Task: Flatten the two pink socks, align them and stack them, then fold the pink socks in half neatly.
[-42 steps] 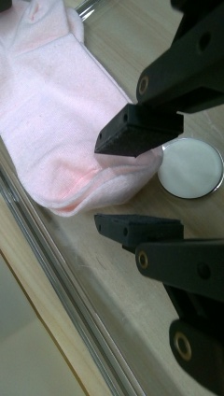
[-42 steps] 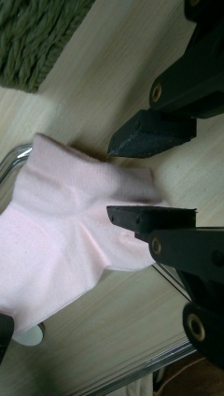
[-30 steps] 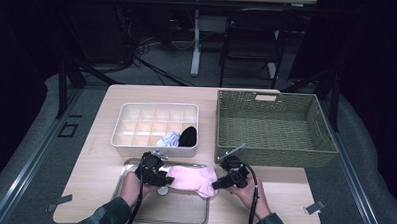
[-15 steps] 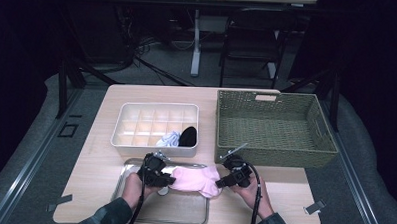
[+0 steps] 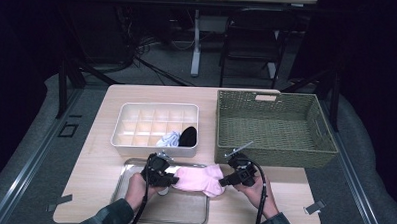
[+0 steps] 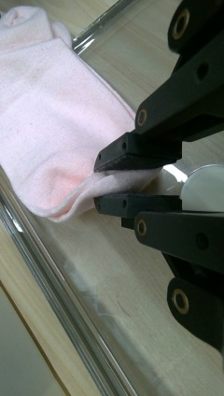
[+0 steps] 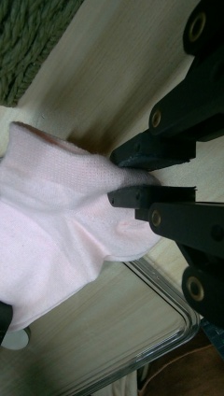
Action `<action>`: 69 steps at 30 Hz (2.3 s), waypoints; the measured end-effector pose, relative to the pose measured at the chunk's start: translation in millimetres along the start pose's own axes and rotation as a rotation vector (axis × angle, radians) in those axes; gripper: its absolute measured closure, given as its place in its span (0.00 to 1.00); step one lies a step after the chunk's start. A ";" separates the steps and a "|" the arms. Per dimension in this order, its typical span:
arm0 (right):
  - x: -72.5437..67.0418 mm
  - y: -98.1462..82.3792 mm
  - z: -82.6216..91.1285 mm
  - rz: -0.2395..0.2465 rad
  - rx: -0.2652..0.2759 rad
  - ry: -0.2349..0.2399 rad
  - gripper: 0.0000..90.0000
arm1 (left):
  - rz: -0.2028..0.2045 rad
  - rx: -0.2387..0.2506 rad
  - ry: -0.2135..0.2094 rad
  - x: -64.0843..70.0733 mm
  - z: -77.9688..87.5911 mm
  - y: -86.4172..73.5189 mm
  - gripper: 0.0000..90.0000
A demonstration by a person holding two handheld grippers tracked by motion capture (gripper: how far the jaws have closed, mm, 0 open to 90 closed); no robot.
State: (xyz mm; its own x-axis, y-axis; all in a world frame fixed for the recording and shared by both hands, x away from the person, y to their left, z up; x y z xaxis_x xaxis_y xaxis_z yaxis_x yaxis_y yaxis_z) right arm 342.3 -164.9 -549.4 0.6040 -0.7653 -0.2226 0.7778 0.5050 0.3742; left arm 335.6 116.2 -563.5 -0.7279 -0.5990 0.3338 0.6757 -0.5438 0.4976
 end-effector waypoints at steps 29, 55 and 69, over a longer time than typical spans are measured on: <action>-10.0 3.4 21.5 0.023 0.066 0.026 0.90 | -0.032 -0.007 0.000 5.4 -5.6 6.4 0.90; -37.6 21.0 16.9 0.087 0.097 0.089 0.91 | 0.000 0.005 -0.070 12.7 -14.0 9.3 0.90; -52.9 36.4 -11.7 0.112 0.030 0.055 0.90 | -0.012 0.006 -0.076 16.9 -17.0 11.5 0.87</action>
State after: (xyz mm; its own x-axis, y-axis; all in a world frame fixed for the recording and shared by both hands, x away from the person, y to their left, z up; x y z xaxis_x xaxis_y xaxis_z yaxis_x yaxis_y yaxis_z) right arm 340.7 -101.4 -534.5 0.6959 -0.6814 -0.2267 0.7001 0.5732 0.4258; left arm 333.1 89.9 -565.8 -0.7428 -0.5460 0.3874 0.6664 -0.5470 0.5067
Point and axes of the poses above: each handheld gripper's, and its own axes: z roughly backward along the jaws, y roughly out of its top, x roughly to its right, the point moved 1 cm from there along -z, roughly forward along the jaws, and after that the axes turned 7 degrees about -y, right-handed, at the moved point
